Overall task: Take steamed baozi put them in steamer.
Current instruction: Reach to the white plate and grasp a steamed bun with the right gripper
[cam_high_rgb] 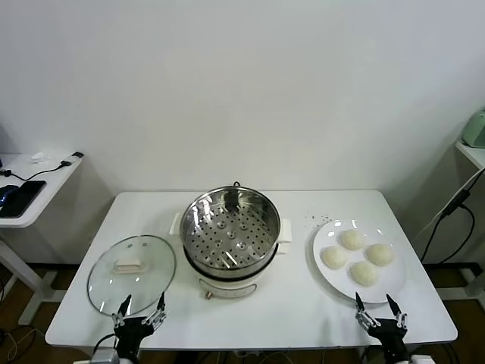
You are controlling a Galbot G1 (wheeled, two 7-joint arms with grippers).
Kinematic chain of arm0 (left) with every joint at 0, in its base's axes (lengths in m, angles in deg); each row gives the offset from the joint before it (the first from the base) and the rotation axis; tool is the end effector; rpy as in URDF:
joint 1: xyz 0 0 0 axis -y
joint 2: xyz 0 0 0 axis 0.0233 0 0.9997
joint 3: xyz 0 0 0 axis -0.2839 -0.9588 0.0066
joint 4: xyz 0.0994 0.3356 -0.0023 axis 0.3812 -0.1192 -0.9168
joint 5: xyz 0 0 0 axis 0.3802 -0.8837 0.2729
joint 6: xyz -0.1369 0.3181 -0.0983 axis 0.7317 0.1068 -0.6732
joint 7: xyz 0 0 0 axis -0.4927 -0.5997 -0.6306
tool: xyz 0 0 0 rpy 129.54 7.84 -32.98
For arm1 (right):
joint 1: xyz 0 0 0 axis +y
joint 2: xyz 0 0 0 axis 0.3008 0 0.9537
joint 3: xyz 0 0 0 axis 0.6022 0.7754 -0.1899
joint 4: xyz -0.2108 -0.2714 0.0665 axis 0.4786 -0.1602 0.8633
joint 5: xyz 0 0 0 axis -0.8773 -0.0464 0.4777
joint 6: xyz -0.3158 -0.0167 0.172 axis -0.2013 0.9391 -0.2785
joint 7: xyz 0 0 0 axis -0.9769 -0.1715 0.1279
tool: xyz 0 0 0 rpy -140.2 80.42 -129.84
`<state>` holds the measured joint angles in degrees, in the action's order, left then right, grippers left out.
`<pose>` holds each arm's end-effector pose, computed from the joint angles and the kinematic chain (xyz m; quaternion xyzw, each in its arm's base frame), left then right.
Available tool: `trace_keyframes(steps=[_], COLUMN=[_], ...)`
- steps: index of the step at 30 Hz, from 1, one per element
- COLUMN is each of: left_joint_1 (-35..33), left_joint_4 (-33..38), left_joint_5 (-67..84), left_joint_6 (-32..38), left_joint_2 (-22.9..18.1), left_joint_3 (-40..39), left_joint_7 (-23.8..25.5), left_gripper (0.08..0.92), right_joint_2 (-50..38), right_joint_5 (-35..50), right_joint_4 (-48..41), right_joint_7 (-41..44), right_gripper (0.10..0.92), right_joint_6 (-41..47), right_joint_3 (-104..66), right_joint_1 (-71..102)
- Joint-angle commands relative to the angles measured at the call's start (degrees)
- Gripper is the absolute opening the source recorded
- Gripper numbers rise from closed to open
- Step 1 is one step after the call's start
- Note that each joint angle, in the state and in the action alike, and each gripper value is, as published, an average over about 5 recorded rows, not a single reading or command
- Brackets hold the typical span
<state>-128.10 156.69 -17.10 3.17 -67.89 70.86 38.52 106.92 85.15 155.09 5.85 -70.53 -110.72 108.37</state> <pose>0.1269 0.0519 -0.3588 0.0388 -0.9821 0.0255 0.1826 0.1508 -0.1285 -0.3786 -0.0338 -0.9895 -0.0071 0.1405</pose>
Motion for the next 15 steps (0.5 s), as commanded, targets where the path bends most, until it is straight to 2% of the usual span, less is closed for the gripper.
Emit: trace_keyframes(steps=[1, 4, 8, 11, 15], left_joint_1=[-0.01, 0.00, 0.00, 0.09, 0.28], left_joint_4=[0.63, 0.83, 0.91, 0.77, 0.53], left_joint_5=[0.08, 0.20, 0.31, 0.30, 0.26], left_joint_6=[-0.23, -0.20, 0.12, 0.28, 0.56], left_joint_2=[0.13, 0.39, 0.74, 0.84, 0.82], left_joint_3=[-0.01, -0.01, -0.07, -0.35, -0.75], left_joint_7=[0.06, 0.05, 0.02, 0.01, 0.02], left_gripper=[0.823, 0.823, 0.823, 0.823, 0.823], right_joint_2=[-3.82, -7.89, -16.62, -25.40, -36.38], right_joint_5=[-0.91, -0.07, -1.72, -5.27, -10.94], right_joint_4=[0.76, -1.32, -7.62, -12.73, -20.04], right_joint_7=[-2.47, -2.21, 4.04, 13.68, 30.25], right_gripper=[0.823, 0.823, 0.823, 0.823, 0.823], right_joint_6=[10.42, 15.76, 24.88, 28.48, 25.08], right_joint_3=[-0.65, 0.19, 5.20, 15.22, 33.75], right_joint_1=[-12.45, -21.71, -36.11, -47.10, -60.78])
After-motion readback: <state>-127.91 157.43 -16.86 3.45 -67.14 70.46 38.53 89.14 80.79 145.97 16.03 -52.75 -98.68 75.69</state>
